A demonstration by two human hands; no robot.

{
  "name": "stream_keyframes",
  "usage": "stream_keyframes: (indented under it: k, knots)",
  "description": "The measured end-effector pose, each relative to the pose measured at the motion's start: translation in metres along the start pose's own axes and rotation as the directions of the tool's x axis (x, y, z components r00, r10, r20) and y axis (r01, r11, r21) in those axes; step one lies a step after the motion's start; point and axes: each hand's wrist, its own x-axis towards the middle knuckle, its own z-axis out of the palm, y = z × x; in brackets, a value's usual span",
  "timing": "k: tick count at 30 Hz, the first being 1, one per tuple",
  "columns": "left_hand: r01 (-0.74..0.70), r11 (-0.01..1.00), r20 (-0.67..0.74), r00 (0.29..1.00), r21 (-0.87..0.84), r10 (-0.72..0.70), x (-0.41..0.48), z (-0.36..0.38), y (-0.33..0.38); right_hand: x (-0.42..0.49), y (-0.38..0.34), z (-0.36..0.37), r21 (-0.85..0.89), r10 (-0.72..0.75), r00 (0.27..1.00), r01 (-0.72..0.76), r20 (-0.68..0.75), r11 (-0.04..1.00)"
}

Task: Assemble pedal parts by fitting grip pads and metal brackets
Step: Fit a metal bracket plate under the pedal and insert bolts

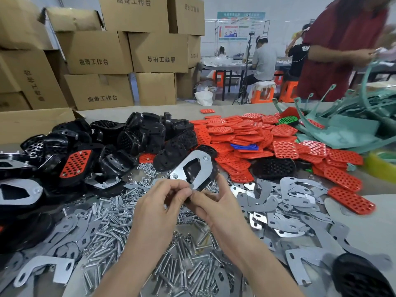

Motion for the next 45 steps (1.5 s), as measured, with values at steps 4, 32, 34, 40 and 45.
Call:
stream_keyframes:
  k: [4,32,34,40,45]
  knots:
    - [-0.015,1.000,0.009,1.000,0.018,0.015,0.001,0.001,-0.002,0.001,0.000,-0.004,0.002,-0.003,1.000,0.003,0.015,1.000]
    - [0.119,0.970,-0.030,0.991,-0.213,-0.128,-0.005,0.016,0.001,-0.011,-0.006,0.010,-0.316,-0.280,0.957,0.242,-0.081,0.918]
    - [0.122,0.967,-0.017,0.991,-0.226,-0.129,-0.005,0.016,0.002,-0.012,-0.008,0.010,-0.321,-0.266,0.960,0.228,-0.082,0.919]
    - [0.047,0.998,-0.063,0.997,-0.033,-0.049,-0.003,0.007,0.001,-0.013,-0.013,0.009,-0.321,-0.227,0.972,0.197,-0.060,0.926]
    - [-0.163,0.962,-0.073,0.980,0.217,0.183,-0.003,0.005,-0.003,-0.009,-0.009,0.005,-0.278,-0.158,0.981,0.123,-0.108,0.952]
